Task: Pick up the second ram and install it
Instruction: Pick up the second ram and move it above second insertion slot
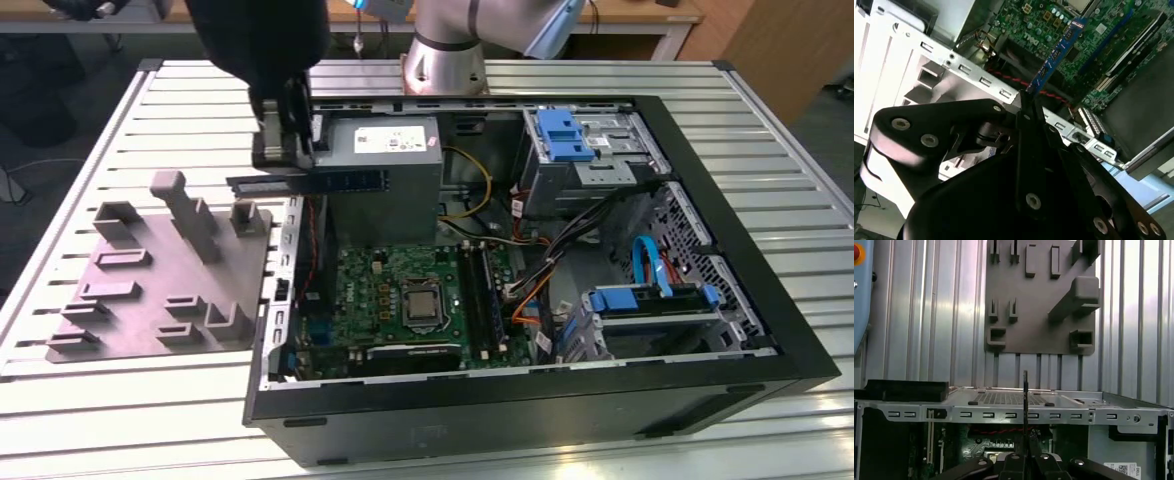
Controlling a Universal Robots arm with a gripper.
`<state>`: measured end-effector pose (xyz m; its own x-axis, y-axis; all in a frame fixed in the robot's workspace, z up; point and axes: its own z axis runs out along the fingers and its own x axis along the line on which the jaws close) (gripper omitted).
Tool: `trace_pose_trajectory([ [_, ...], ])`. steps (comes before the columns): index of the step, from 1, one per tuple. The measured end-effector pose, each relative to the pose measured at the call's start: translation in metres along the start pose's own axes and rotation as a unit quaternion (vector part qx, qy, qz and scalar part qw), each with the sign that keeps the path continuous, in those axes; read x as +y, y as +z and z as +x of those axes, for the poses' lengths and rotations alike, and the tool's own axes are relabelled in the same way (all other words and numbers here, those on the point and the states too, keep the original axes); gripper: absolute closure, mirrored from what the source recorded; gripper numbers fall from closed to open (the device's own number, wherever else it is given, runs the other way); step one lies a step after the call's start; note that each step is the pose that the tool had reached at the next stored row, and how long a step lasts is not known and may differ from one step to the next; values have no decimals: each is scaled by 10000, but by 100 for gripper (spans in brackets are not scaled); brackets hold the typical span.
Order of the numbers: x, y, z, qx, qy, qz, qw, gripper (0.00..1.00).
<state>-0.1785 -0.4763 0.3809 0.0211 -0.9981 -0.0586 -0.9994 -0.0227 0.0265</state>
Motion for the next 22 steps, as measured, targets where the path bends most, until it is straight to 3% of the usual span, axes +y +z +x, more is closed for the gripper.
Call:
trace_pose_trajectory([
  [22, -666, -18, 14, 0, 0, -1, 10000, 86],
])
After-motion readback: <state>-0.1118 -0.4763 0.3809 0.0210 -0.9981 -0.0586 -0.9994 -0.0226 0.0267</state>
